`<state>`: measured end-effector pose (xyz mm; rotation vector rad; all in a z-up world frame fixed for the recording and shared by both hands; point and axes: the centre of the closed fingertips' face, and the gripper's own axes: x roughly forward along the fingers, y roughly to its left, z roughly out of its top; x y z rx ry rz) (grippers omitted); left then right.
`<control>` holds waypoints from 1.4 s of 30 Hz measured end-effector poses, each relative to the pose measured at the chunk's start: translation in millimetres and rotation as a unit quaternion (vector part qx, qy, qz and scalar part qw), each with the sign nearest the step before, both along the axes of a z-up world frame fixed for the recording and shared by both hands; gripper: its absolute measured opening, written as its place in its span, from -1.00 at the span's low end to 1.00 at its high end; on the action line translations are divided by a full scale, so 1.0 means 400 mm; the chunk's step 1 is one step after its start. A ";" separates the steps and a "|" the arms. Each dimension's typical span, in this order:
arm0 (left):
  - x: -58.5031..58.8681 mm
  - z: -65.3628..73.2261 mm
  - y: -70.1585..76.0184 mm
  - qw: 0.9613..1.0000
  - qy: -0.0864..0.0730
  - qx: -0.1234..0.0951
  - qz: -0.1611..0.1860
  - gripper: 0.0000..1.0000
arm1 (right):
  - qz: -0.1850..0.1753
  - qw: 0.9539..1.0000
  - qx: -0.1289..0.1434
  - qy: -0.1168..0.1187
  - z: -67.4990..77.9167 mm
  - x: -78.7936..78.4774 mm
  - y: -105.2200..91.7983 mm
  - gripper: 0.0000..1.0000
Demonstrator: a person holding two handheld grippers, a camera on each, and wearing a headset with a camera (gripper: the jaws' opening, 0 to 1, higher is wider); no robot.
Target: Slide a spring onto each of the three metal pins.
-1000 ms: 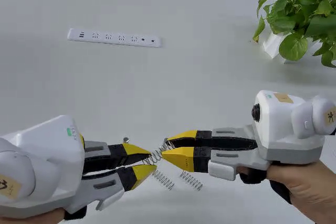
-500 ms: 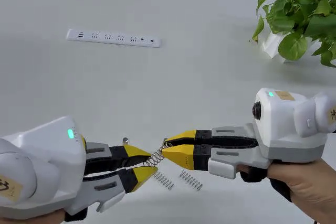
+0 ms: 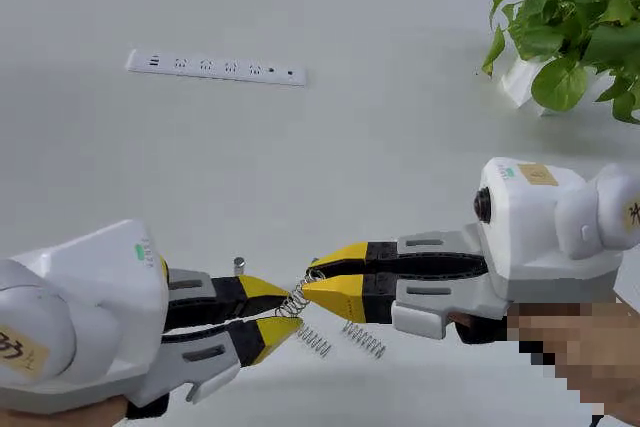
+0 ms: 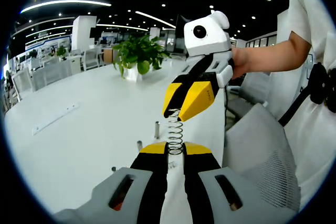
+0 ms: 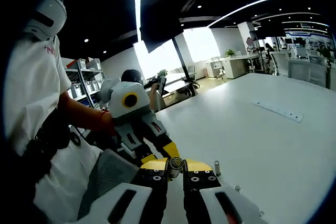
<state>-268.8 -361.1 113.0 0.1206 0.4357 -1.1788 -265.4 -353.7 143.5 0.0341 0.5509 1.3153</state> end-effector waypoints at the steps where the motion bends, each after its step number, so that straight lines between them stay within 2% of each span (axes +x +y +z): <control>1: -0.001 -0.001 0.000 1.000 0.000 0.001 -0.001 -0.85 | 0.003 1.000 -0.004 -0.004 0.000 -0.001 0.001 -0.88; 10: -0.006 -0.004 -0.001 1.000 0.000 0.004 -0.006 -0.86 | 0.030 0.998 -0.038 -0.038 0.000 -0.012 0.010 -0.88; 17: -0.012 -0.009 -0.003 1.000 -0.006 0.013 -0.012 -0.86 | 0.055 0.994 -0.070 -0.064 -0.004 -0.022 0.017 -0.88; 28: -0.016 -0.010 -0.004 1.000 -0.011 0.014 -0.015 -0.86 | 0.064 0.993 -0.082 -0.057 -0.009 -0.025 0.012 -0.86; 32: -0.017 -0.010 -0.005 1.000 -0.012 0.014 -0.016 -0.86 | 0.070 0.992 -0.090 -0.053 -0.010 -0.026 0.009 -0.75; 37: -0.019 -0.009 -0.011 0.999 -0.016 0.019 -0.023 -0.86 | 0.099 0.986 -0.115 -0.062 -0.008 -0.031 0.003 -0.72; 40: -0.020 -0.008 -0.016 0.999 -0.019 0.022 -0.026 -0.86 | 0.128 0.979 -0.142 -0.071 -0.016 -0.037 0.000 -0.70; 41: -0.021 -0.009 -0.018 0.999 -0.020 0.024 -0.028 -0.86 | 0.144 0.974 -0.155 -0.079 -0.020 -0.040 0.000 -0.70; 42: -0.021 -0.009 -0.018 0.999 -0.020 0.025 -0.028 -0.86 | 0.148 0.973 -0.158 -0.081 -0.021 -0.040 0.000 -0.70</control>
